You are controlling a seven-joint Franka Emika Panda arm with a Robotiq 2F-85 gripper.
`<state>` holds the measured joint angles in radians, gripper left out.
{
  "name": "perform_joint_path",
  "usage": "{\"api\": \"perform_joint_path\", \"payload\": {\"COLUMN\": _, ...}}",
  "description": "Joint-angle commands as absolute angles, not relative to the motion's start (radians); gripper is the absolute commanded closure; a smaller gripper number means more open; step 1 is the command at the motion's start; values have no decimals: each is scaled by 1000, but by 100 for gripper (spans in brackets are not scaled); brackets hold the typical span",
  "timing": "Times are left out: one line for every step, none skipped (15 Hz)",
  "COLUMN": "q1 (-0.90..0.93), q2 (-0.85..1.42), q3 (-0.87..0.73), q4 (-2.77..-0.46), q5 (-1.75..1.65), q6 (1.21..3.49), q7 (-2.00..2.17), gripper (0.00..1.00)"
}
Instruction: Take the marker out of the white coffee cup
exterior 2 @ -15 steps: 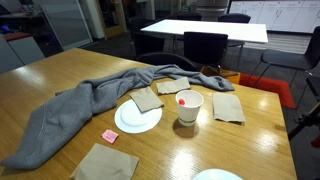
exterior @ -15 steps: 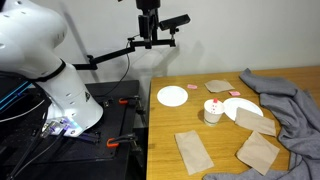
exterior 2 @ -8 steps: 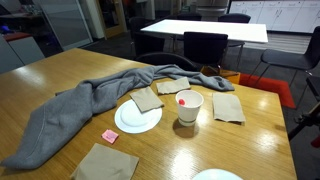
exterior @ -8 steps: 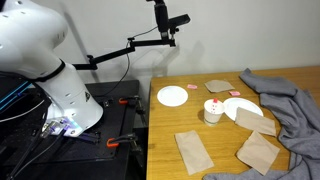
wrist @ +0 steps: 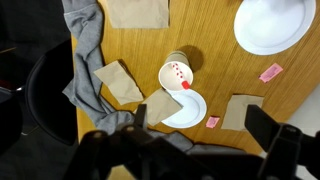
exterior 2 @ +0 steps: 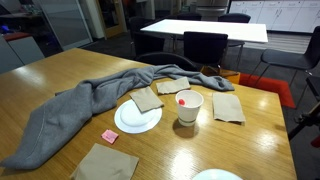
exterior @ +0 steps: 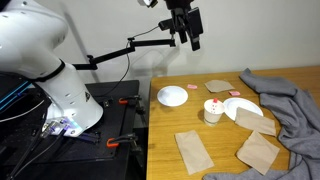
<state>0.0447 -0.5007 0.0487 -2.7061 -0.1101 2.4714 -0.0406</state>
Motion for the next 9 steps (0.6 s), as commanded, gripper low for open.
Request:
{"api": "perform_joint_path", "payload": {"q1": 13, "q2": -345, "q3": 49, "q4": -2644, "q5": -171, "q6": 2564, "q7": -69, "gripper": 0}}
{"api": "perform_joint_path", "payload": {"q1": 14, "q2": -310, "q3": 44, "q4": -2632, "q5": -180, "q6": 2581, "q7": -84, "gripper": 0}}
{"api": "perform_joint_path", "payload": {"q1": 11, "q2": -274, "q3": 43, "q4": -2620, "q5": -192, "q6": 2598, "q7": -91, "gripper": 0}}
{"api": "perform_joint_path", "payload": {"q1": 11, "q2": -237, "q3": 40, "q4": -2605, "q5": -198, "q6": 2608, "q7": -102, "gripper": 0}}
{"api": "perform_joint_path", "payload": {"q1": 13, "q2": -200, "q3": 36, "q4": -2589, "q5": -200, "q6": 2614, "q7": -117, "gripper": 0}}
{"api": "perform_joint_path", "payload": {"q1": 20, "q2": -159, "q3": 28, "q4": -2571, "q5": -191, "q6": 2617, "q7": -143, "gripper": 0}}
{"api": "perform_joint_path", "payload": {"q1": 24, "q2": -127, "q3": 23, "q4": -2554, "q5": -181, "q6": 2611, "q7": -168, "gripper": 0}}
{"api": "perform_joint_path", "payload": {"q1": 32, "q2": -90, "q3": 17, "q4": -2536, "q5": -161, "q6": 2608, "q7": -203, "gripper": 0}}
{"api": "perform_joint_path", "payload": {"q1": 35, "q2": -59, "q3": 14, "q4": -2521, "q5": -143, "q6": 2604, "q7": -235, "gripper": 0}}
